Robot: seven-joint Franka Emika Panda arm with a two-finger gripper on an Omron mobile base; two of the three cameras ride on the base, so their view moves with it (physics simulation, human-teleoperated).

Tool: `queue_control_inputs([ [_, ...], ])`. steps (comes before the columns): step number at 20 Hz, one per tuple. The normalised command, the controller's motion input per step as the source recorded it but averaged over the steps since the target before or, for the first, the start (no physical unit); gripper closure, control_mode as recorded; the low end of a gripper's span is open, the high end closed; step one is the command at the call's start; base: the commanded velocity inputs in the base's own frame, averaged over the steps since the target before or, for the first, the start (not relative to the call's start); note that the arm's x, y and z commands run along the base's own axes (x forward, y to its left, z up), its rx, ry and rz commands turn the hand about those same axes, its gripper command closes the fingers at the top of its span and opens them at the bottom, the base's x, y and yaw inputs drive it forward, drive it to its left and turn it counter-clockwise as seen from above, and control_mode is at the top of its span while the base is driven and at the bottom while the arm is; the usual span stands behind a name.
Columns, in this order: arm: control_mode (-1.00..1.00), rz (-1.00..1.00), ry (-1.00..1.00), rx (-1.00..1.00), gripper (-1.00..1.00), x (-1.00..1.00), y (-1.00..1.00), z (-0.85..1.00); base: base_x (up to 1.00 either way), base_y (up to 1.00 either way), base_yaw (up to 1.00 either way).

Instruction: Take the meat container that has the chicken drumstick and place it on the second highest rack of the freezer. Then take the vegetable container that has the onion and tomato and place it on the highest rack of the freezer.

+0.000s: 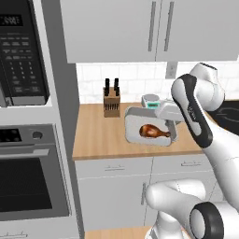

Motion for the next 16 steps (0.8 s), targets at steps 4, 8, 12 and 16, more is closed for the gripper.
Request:
queue_control_inputs([
  [4, 1.00, 0.20, -0.06, -0.01, 1.00, -0.27, -0.06, 0.40, -0.07, -0.02, 0.05],
  [8, 1.00, 0.00, 0.00, 0.00, 1.00, 0.00, 0.00, 0.00, -0.07, 0.00, 0.03],
  [12, 1.00, 0.00, 0.00, 0.00, 1.00, 0.00, 0.00, 0.00, -0.55, 0.00, 0.06],
  [16, 1.00, 0.00, 0.00, 0.00, 1.00, 0.00, 0.00, 0.00, -0.71, 0.00, 0.19],
])
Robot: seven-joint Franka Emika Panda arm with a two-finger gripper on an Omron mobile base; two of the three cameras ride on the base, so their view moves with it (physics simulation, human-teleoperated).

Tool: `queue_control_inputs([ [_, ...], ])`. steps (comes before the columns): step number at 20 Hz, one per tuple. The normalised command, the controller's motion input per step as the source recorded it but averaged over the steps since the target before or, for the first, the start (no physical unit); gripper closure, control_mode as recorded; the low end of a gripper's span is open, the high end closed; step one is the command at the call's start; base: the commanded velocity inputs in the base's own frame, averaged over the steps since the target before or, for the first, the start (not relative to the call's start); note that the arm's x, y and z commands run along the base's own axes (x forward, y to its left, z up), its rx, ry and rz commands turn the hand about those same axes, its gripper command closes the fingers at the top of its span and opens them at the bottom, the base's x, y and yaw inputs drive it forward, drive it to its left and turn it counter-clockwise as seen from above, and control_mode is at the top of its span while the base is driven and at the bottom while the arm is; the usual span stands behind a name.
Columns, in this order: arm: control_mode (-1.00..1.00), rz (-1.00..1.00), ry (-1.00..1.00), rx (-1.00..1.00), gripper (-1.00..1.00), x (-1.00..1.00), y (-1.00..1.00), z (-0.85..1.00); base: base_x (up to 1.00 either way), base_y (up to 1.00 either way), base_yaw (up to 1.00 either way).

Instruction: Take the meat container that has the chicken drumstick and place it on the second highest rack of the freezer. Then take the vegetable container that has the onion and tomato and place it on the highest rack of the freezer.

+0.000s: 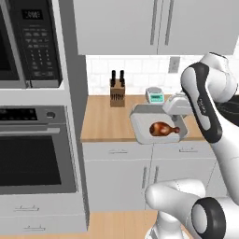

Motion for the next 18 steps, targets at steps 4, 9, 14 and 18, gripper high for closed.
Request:
queue_control_inputs([
  [4, 1.00, 0.00, 0.00, 0.00, 1.00, 0.00, 0.00, 0.00, -0.04, 0.00, 0.64],
  [9, 1.00, 0.00, 0.00, 0.00, 1.00, 0.00, 0.00, 0.00, 0.00, 0.00, 1.00],
  [14, 1.00, 0.00, 0.00, 0.00, 1.00, 0.00, 0.00, 0.00, 0.14, 0.43, 0.91],
  [18, 1.00, 0.00, 0.00, 0.00, 1.00, 0.00, 0.00, 0.00, 0.71, 0.75, 0.54],
])
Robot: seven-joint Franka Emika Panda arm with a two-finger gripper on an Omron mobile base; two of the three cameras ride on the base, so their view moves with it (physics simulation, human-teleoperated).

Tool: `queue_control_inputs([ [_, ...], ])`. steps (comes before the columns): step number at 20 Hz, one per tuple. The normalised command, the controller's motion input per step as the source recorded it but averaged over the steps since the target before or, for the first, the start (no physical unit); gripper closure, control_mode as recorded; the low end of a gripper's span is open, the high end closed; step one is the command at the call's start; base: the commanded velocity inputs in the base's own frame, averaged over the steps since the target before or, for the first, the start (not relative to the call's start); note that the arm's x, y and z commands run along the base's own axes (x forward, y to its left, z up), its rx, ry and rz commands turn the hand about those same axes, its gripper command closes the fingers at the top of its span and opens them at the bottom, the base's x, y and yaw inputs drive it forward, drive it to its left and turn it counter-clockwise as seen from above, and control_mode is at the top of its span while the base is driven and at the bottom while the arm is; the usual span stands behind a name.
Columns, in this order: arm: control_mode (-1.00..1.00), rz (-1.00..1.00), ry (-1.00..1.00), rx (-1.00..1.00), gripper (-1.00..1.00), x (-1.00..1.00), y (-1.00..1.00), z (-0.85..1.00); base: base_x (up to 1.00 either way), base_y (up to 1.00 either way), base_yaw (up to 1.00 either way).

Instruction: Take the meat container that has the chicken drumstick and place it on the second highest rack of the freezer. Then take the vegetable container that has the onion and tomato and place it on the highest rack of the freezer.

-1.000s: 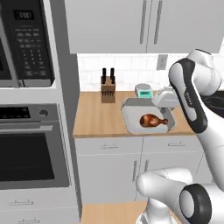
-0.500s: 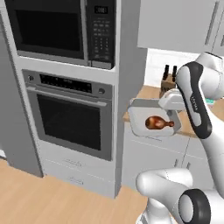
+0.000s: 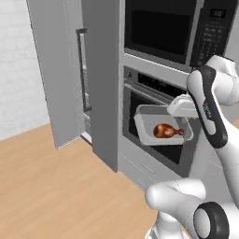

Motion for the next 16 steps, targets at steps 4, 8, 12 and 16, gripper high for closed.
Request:
queue_control_inputs([
  [4, 1.00, 0.00, 0.00, 0.00, 1.00, 0.00, 0.00, 0.00, 0.91, 0.73, 0.49],
  [8, 1.00, 0.00, 0.00, 0.00, 1.00, 0.00, 0.00, 0.00, 1.00, 0.50, 0.24],
  [12, 1.00, 0.00, 0.00, 0.00, 1.00, 0.00, 0.00, 0.00, 1.00, 0.29, -0.13],
  [16, 1.00, 0.00, 0.00, 0.00, 1.00, 0.00, 0.00, 0.00, 1.00, 0.50, -0.28],
])
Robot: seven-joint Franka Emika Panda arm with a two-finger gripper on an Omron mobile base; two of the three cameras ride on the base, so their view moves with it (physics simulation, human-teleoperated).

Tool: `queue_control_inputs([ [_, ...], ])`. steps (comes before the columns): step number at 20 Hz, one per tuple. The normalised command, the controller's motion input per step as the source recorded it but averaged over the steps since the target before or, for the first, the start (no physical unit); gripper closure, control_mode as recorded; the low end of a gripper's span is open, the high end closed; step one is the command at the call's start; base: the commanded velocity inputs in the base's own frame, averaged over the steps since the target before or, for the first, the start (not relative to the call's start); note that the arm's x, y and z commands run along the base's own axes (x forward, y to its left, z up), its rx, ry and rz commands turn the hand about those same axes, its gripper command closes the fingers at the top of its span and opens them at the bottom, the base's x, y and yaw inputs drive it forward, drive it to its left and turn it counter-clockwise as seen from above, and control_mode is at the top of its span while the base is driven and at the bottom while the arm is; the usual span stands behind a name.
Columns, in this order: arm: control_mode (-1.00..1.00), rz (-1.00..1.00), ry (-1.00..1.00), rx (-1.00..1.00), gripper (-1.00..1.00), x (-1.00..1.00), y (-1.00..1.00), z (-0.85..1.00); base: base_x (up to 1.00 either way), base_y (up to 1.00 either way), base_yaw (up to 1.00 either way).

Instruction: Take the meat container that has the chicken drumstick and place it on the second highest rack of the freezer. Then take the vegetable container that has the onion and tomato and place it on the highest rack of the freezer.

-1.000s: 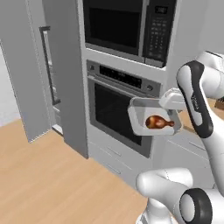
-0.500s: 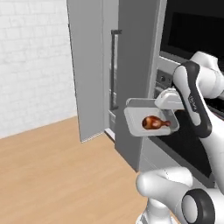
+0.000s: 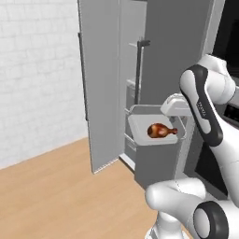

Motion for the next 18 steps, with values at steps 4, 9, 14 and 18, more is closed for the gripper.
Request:
queue_control_inputs([
  [4, 1.00, 0.00, 0.00, 0.00, 1.00, 0.00, 0.00, 0.00, 1.00, 0.58, -0.25],
  [9, 1.00, 0.00, 0.00, 0.00, 1.00, 0.00, 0.00, 0.00, 0.88, 0.51, -0.31],
  [14, 1.00, 0.00, 0.00, 0.00, 1.00, 0.00, 0.00, 0.00, 0.26, 0.54, -0.39],
  [18, 1.00, 0.00, 0.00, 0.00, 1.00, 0.00, 0.00, 0.00, 0.00, 0.52, -0.41],
])
